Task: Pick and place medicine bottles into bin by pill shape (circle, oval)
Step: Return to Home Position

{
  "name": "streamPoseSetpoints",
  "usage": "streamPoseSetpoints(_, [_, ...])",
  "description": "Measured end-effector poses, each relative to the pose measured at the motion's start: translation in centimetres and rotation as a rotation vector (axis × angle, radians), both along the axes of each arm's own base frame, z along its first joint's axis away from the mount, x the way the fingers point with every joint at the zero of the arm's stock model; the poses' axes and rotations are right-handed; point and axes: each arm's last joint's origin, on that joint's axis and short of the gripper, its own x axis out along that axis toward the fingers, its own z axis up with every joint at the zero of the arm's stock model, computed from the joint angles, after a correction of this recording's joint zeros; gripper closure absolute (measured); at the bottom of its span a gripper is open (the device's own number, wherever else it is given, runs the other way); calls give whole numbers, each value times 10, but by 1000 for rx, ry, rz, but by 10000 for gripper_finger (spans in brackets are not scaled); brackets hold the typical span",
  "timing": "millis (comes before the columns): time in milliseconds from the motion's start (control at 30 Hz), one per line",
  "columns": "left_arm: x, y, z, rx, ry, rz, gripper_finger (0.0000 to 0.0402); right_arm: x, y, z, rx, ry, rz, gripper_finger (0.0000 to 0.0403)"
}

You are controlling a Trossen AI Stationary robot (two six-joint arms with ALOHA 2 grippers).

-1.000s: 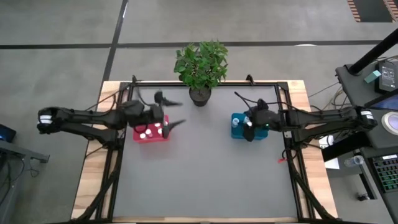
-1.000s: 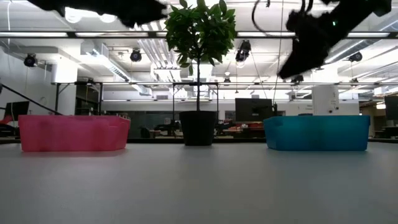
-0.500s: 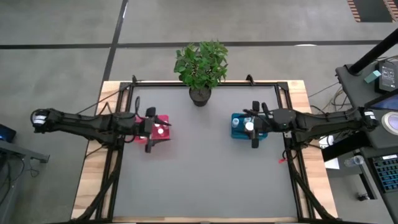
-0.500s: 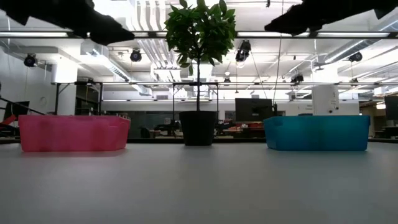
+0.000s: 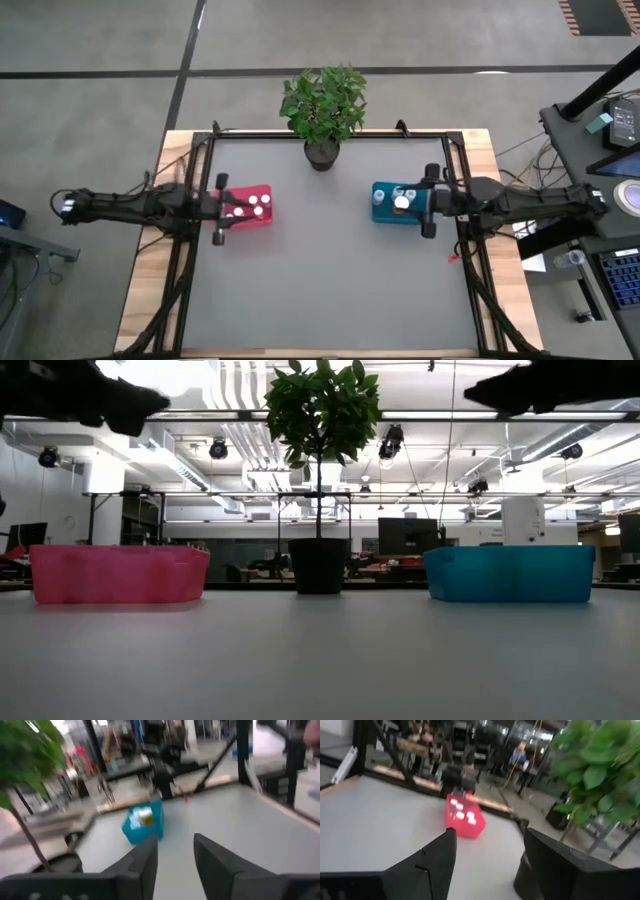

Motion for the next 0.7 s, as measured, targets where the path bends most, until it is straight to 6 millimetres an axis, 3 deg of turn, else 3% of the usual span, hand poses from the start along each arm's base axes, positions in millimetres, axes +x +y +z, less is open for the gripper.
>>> streamPoseSetpoints(133, [-11, 1, -7, -6, -63, 0, 315, -24, 1, 2, -18, -153, 48, 192])
streamPoseSetpoints(333, [-21, 1, -13, -16, -170, 0, 335, -42, 0, -4, -32, -248, 55, 207])
streamPoseSetpoints(533, [-24, 1, -20, -16, -195, 1, 341, -59, 0, -3, -46, -308, 53, 215])
streamPoseSetpoints(700, [-19, 1, -29, -19, -173, 1, 341, -64, 0, -12, -44, -253, 54, 224])
